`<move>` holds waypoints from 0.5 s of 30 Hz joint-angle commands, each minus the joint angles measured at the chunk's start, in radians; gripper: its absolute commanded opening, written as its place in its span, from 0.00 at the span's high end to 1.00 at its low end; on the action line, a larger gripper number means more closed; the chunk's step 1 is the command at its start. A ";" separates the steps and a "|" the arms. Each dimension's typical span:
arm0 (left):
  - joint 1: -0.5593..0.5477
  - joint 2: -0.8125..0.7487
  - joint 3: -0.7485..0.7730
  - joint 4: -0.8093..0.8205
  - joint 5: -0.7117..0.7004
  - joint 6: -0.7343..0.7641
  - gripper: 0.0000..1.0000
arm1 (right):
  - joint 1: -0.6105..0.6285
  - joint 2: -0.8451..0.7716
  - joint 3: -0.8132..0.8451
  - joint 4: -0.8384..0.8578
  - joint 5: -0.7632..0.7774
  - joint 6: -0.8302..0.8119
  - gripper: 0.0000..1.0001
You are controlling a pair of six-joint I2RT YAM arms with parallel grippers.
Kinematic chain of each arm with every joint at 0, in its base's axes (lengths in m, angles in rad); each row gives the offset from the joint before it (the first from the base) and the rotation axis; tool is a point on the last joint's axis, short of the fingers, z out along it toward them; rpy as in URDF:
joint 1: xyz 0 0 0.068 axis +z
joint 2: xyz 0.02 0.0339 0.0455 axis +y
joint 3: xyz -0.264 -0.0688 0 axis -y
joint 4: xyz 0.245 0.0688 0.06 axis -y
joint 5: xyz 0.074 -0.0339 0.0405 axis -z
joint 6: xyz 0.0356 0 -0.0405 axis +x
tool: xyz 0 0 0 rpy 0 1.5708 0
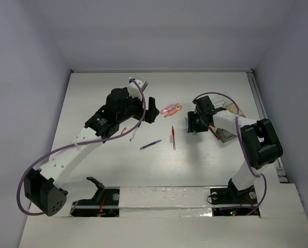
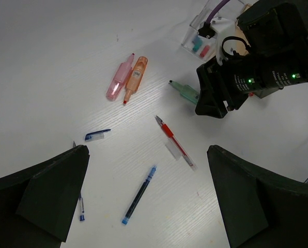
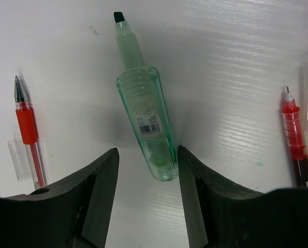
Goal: Sort the stationery into containers
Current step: Pick up the pen from the center of the board.
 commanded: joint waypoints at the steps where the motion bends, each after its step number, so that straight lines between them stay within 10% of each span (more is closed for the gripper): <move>1: -0.002 -0.030 0.025 0.022 0.011 -0.008 0.01 | 0.012 -0.027 -0.025 -0.021 0.024 0.025 0.45; 15: -0.002 -0.007 0.005 0.064 0.115 -0.062 0.01 | 0.021 -0.044 -0.063 -0.041 0.071 0.039 0.56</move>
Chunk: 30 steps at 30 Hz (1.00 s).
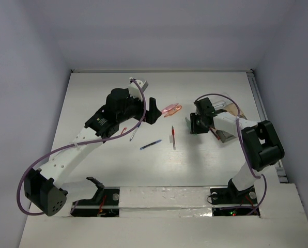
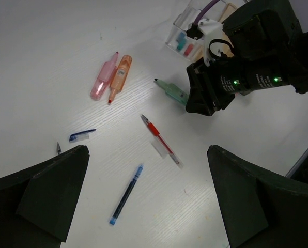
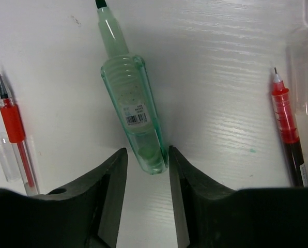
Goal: Sort the stationery into containers
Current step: Pick up the pen from the center of the board.
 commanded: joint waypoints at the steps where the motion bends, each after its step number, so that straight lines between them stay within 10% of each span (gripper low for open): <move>1: -0.002 -0.006 0.004 0.062 0.093 -0.029 0.01 | 0.014 -0.019 -0.030 -0.044 0.023 0.011 0.59; 10: -0.002 0.025 -0.003 0.070 0.119 -0.032 0.03 | 0.034 -0.106 -0.043 -0.033 0.012 0.003 0.87; 21: -0.002 0.040 -0.009 0.093 0.171 -0.046 0.13 | 0.117 -0.442 0.012 -0.062 -0.141 0.015 0.88; 30: -0.011 0.063 -0.041 0.141 0.213 -0.089 0.24 | 0.327 -0.421 0.070 0.007 -0.158 0.052 0.87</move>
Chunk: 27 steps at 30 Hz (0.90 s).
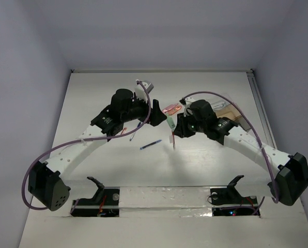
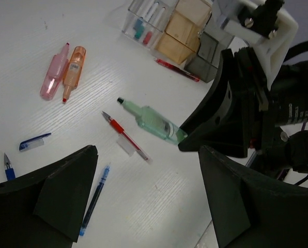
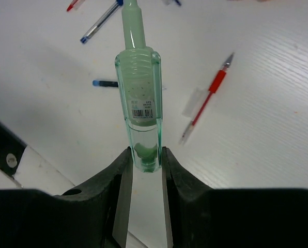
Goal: Sort the stationery into containers
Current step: Pick up the pen from the center of the board, then close the pen cap on the pen.
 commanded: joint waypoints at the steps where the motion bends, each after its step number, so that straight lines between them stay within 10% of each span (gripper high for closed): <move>1: -0.009 0.015 -0.014 0.061 0.027 -0.026 0.25 | 0.080 0.017 0.076 0.062 -0.012 0.020 0.87; 13: -0.018 0.052 -0.013 0.038 -0.084 -0.045 0.46 | 0.179 0.082 0.131 0.103 0.097 0.018 0.88; 21: -0.018 0.000 -0.019 0.052 -0.146 -0.046 0.24 | 0.179 0.093 0.131 0.082 0.130 0.014 0.88; 27: -0.018 -0.019 -0.030 0.059 -0.183 -0.048 0.25 | 0.179 0.087 0.131 0.095 0.160 0.014 0.89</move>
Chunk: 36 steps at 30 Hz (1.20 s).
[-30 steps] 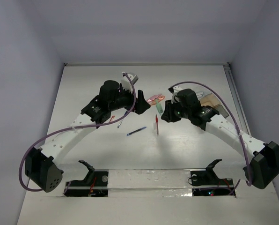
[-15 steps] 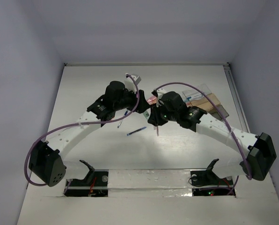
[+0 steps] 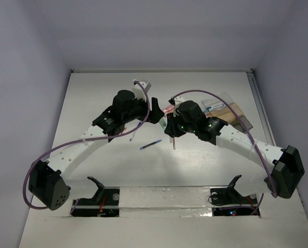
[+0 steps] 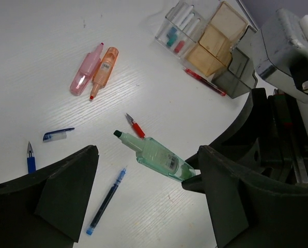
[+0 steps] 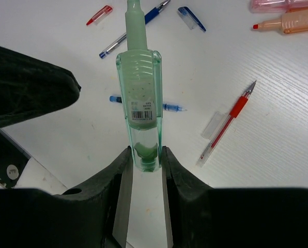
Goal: Sort the stationery into containers
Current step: Close the pen cap on the pen.
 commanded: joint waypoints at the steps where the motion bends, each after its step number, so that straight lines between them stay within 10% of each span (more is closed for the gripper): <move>1: -0.002 -0.030 -0.007 0.036 -0.025 -0.009 0.26 | 0.010 -0.014 0.038 0.057 0.030 0.001 0.89; 18: -0.002 -0.001 -0.010 0.042 0.019 -0.037 0.48 | 0.047 -0.061 -0.008 0.192 -0.004 0.030 0.91; 36: -0.002 -0.043 -0.010 0.065 -0.045 -0.007 1.00 | 0.047 -0.123 -0.086 0.206 -0.038 0.063 0.94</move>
